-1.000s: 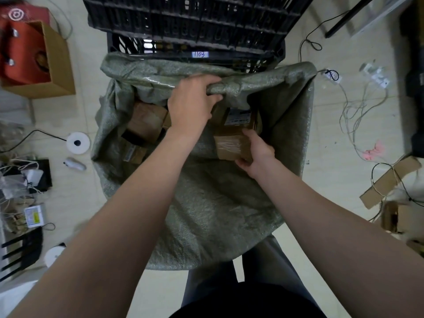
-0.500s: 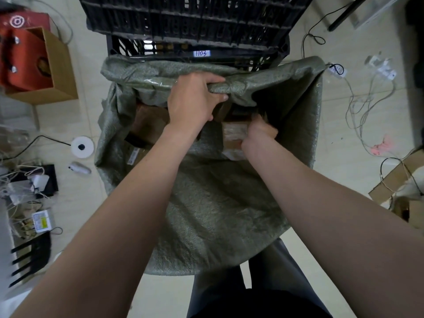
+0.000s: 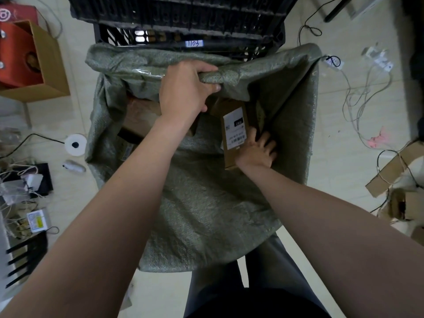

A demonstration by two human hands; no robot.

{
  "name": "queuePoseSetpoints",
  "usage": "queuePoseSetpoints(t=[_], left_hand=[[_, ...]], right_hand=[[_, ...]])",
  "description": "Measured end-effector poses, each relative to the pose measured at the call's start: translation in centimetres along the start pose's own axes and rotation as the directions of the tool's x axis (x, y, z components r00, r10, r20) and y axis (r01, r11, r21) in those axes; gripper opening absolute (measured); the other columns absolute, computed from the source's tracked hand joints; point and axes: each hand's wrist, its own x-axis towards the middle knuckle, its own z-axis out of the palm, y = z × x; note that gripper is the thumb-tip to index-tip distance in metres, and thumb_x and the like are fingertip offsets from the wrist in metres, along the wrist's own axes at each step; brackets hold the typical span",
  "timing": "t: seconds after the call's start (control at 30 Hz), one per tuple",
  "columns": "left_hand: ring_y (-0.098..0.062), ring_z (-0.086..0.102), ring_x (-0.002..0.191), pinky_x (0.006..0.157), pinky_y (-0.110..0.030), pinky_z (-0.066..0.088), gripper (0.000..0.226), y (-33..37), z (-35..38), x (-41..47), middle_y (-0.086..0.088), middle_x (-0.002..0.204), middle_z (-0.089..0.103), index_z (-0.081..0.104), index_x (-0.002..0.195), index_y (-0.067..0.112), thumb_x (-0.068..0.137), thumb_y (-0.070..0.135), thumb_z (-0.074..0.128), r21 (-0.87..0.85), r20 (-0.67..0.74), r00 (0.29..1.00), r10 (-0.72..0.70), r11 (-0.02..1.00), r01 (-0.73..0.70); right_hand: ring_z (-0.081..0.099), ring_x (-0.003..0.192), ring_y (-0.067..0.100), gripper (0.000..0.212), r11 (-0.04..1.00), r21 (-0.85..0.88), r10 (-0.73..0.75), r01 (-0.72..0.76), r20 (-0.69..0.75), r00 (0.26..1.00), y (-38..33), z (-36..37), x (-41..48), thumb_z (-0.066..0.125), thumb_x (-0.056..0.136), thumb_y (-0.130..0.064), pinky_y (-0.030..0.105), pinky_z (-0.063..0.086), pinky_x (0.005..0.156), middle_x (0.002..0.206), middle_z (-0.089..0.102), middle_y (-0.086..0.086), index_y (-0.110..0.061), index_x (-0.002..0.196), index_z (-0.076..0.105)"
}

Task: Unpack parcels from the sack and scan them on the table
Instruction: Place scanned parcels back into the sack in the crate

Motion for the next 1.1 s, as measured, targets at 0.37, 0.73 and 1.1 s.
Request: queuePoseSetpoints(t=[0.37,0.73,1.1], left_hand=[[-0.002,0.065,0.045,0.058,-0.021,0.058,0.039,-0.4,0.3,0.3,0.009,0.102,0.077,0.074,0.123,0.035,0.085,0.038,0.083,-0.067,0.004,1.000,-0.022,0.998,0.022],[-0.004,0.066,0.046,0.055,-0.025,0.058,0.038,-0.5,0.5,0.1,0.009,0.099,0.076,0.074,0.122,0.035,0.085,0.039,0.083,-0.092,-0.013,1.000,-0.021,0.996,0.020],[-0.002,0.064,0.043,0.040,-0.013,0.043,0.040,-1.5,1.0,0.3,0.021,0.091,0.067,0.074,0.122,0.036,0.084,0.040,0.084,-0.119,-0.039,0.999,0.032,0.992,-0.037]], right_hand=[[0.002,0.148,0.055,0.071,0.664,-0.629,-0.367,0.404,0.196,0.909,-2.6,0.8,3.2,0.058,0.094,-0.050,0.066,0.021,0.116,0.165,0.006,0.014,-0.035,0.157,0.028],[0.024,0.138,0.060,0.089,0.835,-0.497,-0.214,0.235,0.100,0.972,-2.0,-0.3,4.7,0.068,0.096,-0.024,0.068,0.039,0.104,0.163,0.005,0.020,-0.024,0.163,0.011],[0.010,0.149,0.059,0.071,0.838,-0.497,-0.182,0.226,0.136,0.974,0.0,0.1,8.9,0.042,0.108,-0.018,0.075,0.033,0.109,0.169,-0.008,0.025,-0.028,0.165,0.001]])
